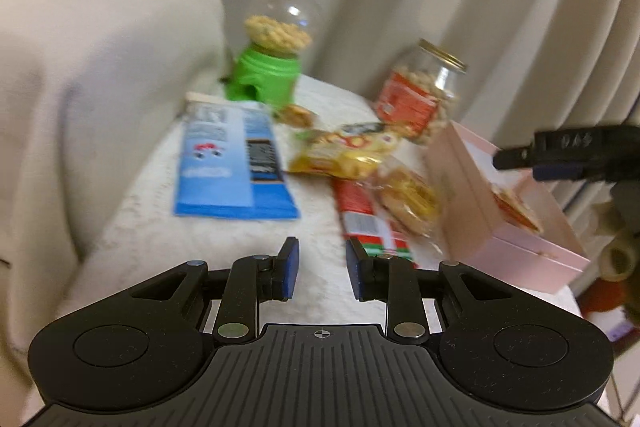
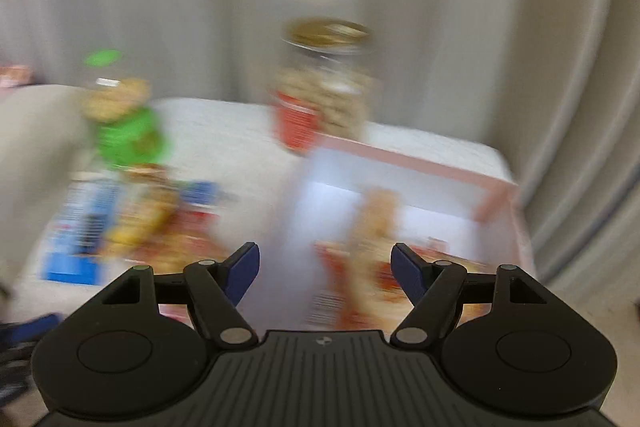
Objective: Organize snacks
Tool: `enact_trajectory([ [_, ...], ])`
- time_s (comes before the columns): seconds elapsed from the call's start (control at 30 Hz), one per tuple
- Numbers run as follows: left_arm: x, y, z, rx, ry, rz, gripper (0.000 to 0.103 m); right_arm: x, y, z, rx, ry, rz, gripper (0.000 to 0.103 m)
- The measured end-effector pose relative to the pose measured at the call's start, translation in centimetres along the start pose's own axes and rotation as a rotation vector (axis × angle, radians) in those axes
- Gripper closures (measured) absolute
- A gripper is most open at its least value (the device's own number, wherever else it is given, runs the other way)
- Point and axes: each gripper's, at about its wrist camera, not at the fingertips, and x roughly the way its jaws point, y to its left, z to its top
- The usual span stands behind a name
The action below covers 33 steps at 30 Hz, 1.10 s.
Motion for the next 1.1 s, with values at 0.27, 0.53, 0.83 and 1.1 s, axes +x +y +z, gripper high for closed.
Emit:
enact_trajectory([
  [0.27, -1.8, 2.1, 0.0, -0.011, -0.023, 0.023, 0.074, 3.2, 7.8, 2.8, -0.042, 0.104, 0.187, 0.025],
  [0.53, -2.2, 3.7, 0.1, -0.019, -0.041, 0.018, 0.074, 10.8, 10.6, 7.5, 0.108, 0.196, 0.212, 0.025],
  [0.83, -1.6, 5.1, -0.2, -0.027, -0.024, -0.014, 0.074, 17.7, 14.6, 9.4, 0.022, 0.265, 0.136, 0.026],
  [1.1, -0.4, 5.4, -0.1, -0.054, 0.000, -0.047, 0.074, 14.8, 14.0, 7.4, -0.012, 0.256, 0.196, 0.059],
])
